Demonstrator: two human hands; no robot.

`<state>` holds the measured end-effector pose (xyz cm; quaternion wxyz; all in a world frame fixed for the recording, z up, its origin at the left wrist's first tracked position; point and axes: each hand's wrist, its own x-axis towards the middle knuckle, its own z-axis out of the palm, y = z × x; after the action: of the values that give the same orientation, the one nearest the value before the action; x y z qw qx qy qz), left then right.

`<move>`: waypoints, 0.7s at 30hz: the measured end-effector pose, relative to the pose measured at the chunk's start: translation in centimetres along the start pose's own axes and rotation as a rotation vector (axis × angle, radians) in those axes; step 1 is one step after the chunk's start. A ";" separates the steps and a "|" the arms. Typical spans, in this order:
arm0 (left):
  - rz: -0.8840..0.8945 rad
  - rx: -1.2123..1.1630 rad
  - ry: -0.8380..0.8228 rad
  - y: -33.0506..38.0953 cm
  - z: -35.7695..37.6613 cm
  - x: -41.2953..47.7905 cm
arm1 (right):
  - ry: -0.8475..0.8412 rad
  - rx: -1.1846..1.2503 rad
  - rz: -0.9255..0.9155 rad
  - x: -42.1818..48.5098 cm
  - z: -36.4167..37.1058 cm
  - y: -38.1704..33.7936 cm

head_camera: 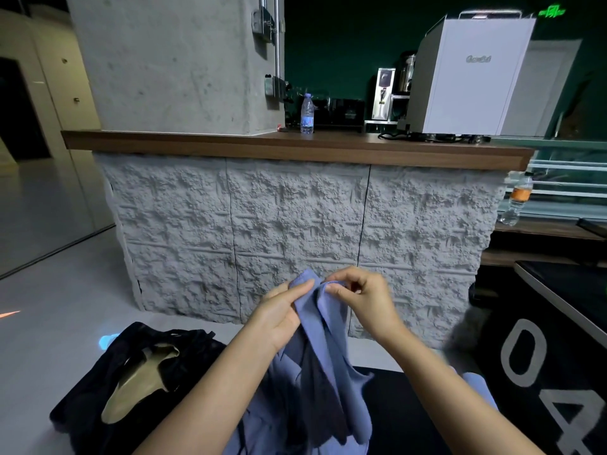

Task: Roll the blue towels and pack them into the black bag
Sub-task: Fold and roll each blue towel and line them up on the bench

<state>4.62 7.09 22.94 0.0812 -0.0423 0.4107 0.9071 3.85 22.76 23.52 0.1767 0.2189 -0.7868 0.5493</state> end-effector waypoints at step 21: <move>0.295 0.474 -0.028 -1.2 1.3 -3.3 | -0.096 0.256 0.254 -0.3 0.7 -1.3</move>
<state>8.04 8.50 23.43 -0.0384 0.0505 0.6121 0.7883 4.75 21.77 24.19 0.0388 0.1646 -0.7392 0.6519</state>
